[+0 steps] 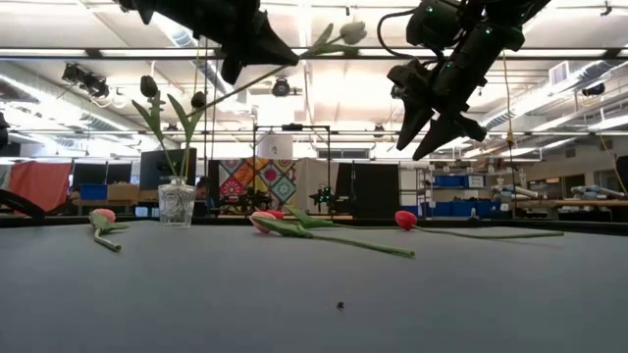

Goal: Sort flowers into vase by color
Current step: Put the top white tulip into the transparent vase

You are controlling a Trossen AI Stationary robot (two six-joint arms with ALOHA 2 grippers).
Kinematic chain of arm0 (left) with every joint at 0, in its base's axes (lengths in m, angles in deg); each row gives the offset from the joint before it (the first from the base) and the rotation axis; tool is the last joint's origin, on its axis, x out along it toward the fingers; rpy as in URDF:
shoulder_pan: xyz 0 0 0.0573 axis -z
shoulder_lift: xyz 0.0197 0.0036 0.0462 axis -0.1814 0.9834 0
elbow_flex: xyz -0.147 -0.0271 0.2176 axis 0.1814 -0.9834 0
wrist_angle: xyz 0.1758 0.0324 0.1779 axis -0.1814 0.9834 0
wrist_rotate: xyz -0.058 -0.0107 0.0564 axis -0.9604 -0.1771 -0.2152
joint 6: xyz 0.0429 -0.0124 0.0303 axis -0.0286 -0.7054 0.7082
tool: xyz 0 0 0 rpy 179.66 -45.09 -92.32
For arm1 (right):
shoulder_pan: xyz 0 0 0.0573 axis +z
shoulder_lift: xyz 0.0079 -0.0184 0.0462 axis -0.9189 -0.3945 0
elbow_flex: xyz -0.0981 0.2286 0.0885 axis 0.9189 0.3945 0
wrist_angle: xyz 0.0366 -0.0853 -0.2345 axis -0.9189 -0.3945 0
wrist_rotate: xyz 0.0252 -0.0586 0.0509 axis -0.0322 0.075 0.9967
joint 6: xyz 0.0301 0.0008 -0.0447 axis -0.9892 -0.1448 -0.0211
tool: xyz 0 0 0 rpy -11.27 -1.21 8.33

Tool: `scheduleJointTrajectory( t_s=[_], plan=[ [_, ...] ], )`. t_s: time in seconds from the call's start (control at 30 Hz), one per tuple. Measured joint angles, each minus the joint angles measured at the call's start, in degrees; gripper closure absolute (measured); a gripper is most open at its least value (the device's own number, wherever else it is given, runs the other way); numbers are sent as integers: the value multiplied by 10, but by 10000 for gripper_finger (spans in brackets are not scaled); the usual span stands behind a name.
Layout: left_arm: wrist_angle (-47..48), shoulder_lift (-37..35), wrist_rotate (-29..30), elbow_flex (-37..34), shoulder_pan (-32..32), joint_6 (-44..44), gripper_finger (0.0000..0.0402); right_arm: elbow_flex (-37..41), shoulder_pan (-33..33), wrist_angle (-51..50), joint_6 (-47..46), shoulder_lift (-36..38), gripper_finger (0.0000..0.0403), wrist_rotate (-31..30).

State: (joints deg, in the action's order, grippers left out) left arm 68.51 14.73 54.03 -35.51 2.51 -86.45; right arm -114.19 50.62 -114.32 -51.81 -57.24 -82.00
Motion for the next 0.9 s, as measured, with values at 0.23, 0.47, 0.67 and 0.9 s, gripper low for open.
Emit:
scheduleJointTrajectory(
  t_s=[0.23,0.47,0.67,0.9],
  plan=[
    [0,0,-55,0,-45,28,401,0,-5,4,-11,0,224,-9],
    [-21,-7,-59,0,-55,69,401,0,-17,5,-11,0,224,-7],
    [-35,-7,-80,-9,-54,79,401,0,-17,5,-8,0,224,-5],
    [-231,-13,-107,-116,-51,24,401,0,-18,4,2,0,224,-5]
  ],
)
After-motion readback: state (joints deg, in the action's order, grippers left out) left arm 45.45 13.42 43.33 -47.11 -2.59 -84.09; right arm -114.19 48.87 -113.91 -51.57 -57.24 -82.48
